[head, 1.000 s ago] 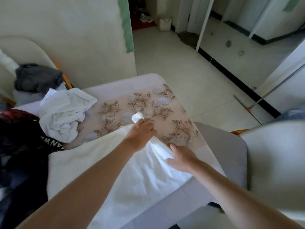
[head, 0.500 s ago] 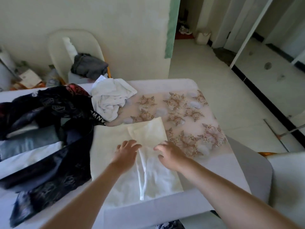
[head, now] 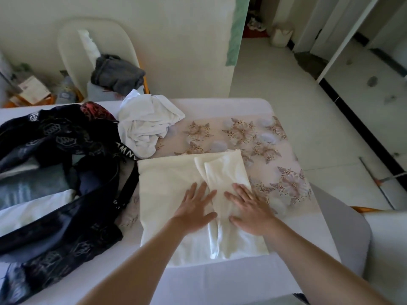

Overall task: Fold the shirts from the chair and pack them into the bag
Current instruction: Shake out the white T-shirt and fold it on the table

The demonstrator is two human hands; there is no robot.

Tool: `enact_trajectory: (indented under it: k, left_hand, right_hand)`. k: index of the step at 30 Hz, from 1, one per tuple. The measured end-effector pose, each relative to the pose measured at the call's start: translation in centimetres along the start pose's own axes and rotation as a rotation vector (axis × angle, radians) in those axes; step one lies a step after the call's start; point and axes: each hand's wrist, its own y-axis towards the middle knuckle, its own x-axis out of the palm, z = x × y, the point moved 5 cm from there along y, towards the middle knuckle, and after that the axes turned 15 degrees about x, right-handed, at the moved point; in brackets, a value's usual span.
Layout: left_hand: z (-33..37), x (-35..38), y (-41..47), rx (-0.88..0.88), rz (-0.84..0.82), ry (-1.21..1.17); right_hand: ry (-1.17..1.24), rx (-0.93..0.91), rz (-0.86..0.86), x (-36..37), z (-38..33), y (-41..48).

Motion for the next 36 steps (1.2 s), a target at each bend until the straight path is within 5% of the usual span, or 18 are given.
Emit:
enact_trajectory:
  k: [6, 10, 15, 20, 26, 31, 36]
  left_hand:
    - [0.2, -0.2, 2.9, 0.001, 0.025, 0.205]
    - [-2.7, 0.5, -0.8, -0.069, 0.027, 0.284]
    - [-5.1, 1.4, -7.3, -0.078, 0.112, 0.196]
    - [-4.8, 0.3, -11.4, -0.307, 0.302, -0.023]
    - [-4.0, 0.4, -13.7, -0.602, 0.289, -0.075]
    - [-4.1, 0.6, -13.9, -0.626, 0.265, -0.127]
    - [-3.9, 0.2, -13.1, -0.552, 0.348, -0.267]
  right_hand:
    - [-0.048, -0.009, 0.129, -2.4, 1.7, 1.0]
    - [-0.032, -0.196, 0.112, -1.5, -2.2, 1.3]
    - [-0.046, -0.118, 0.258, -2.5, -7.1, 1.6]
    - [-0.010, -0.469, 0.306, -5.9, -15.6, 2.8]
    - [-0.317, -0.723, 0.338, -7.8, -23.7, 5.3]
    - [-0.760, -0.678, 0.147, -6.2, -23.6, 7.6]
    - [-0.835, -0.700, 0.343, -8.2, -21.6, 7.2]
